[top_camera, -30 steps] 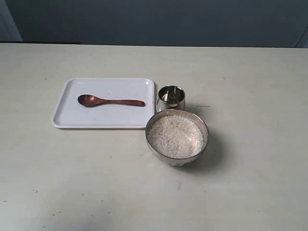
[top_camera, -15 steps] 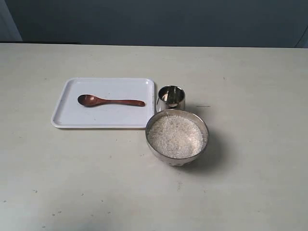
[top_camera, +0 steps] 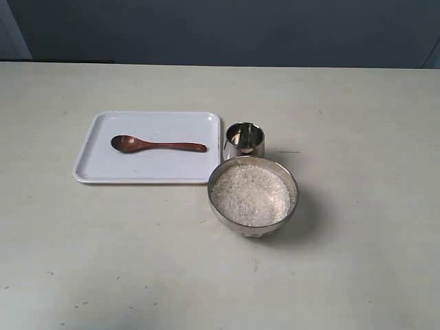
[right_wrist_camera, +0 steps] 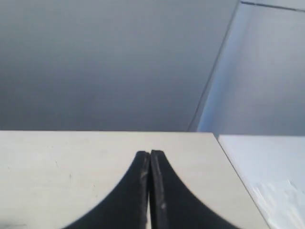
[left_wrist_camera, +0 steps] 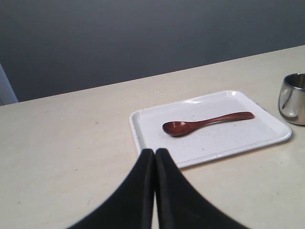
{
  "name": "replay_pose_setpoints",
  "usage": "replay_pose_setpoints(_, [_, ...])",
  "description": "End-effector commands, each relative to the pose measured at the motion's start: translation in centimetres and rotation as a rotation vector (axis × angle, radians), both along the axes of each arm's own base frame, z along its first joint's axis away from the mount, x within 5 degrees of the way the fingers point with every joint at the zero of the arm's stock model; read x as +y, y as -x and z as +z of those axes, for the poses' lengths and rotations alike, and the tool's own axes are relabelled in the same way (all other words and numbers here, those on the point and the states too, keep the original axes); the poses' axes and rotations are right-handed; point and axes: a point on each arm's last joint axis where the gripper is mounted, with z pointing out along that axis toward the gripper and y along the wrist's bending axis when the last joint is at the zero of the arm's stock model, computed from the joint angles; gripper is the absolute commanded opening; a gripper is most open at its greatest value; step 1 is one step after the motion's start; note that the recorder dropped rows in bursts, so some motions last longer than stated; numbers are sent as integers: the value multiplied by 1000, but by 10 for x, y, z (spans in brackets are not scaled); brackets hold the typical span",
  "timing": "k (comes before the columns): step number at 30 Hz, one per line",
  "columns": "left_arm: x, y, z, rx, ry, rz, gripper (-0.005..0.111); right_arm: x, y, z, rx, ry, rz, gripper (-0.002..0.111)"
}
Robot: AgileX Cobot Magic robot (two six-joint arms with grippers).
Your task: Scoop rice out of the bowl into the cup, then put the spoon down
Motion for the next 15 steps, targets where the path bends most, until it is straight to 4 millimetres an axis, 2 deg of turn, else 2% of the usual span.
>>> replay_pose_setpoints(1, [0,0,1,-4,3,-3,1,-7,18,-51,-39,-15,-45,0])
replay_pose_setpoints(4, [0,0,1,-4,3,-3,1,-6,30,-84,-77,-6,-35,0])
replay_pose_setpoints(8, [0,0,1,-4,3,-3,1,-5,42,-116,-133,-13,-10,0])
replay_pose_setpoints(12, [0,0,1,-4,3,-3,1,-3,53,-135,-244,-26,21,0])
replay_pose_setpoints(15, [0,0,1,-4,3,-3,1,-1,50,-147,-239,-58,39,0])
